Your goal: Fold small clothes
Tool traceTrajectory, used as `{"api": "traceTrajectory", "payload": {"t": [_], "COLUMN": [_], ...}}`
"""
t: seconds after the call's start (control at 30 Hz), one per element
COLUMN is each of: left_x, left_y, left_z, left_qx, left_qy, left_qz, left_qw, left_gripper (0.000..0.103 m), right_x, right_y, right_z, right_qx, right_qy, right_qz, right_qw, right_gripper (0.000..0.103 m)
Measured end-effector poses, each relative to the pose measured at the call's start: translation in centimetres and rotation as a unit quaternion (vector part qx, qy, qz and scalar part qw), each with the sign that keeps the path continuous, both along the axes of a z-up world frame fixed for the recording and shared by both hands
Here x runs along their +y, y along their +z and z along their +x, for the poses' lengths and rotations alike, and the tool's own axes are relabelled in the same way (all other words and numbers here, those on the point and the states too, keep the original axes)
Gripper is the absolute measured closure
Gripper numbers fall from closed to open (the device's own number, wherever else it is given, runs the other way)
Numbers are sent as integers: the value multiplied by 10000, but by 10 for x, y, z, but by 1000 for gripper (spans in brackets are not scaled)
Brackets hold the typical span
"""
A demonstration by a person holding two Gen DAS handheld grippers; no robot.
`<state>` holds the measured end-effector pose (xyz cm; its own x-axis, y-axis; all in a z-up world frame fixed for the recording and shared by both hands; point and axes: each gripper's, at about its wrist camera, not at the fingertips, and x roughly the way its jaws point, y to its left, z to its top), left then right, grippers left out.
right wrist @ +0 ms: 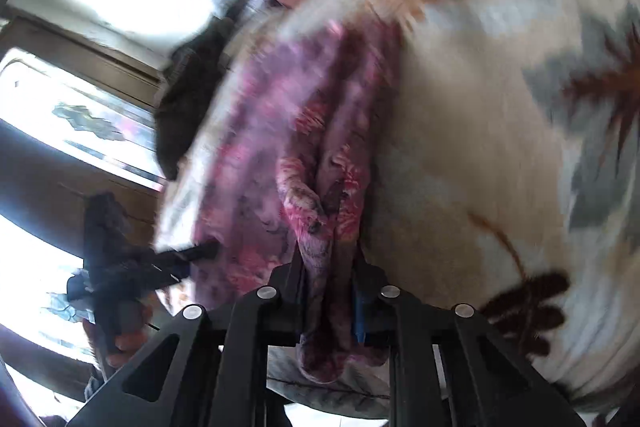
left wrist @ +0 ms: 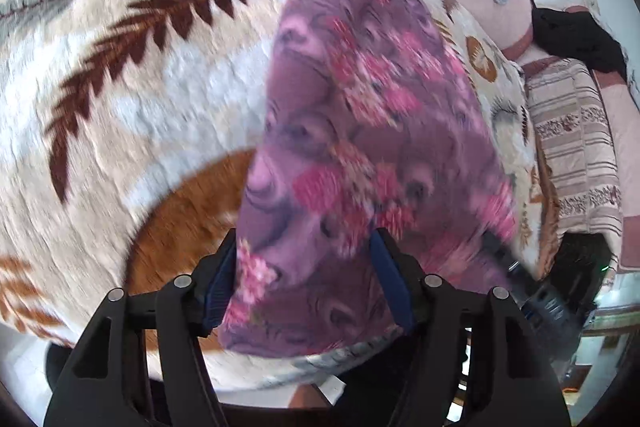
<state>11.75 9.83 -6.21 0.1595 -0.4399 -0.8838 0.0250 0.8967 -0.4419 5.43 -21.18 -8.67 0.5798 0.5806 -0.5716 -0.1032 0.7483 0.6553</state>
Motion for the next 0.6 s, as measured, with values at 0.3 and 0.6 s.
{"api": "traceTrajectory", "payload": {"t": [0.3,0.6], "left_x": [-10,-21], "left_y": [8,48], "left_z": [-21,28], "left_qx": [-210,-1285], "left_qy": [-567,-362], "left_qz": [196,723], "left_qw": [9980,9884], "left_gripper": [40,39], "right_x": [-30,5], "right_y": [-26,60], "right_z": [6,44], "right_qx": [840,-779], "right_qy": [-351,-637], "right_qz": [-318,-969], "right_qw": [9953,9902], "right_gripper": [76,74]}}
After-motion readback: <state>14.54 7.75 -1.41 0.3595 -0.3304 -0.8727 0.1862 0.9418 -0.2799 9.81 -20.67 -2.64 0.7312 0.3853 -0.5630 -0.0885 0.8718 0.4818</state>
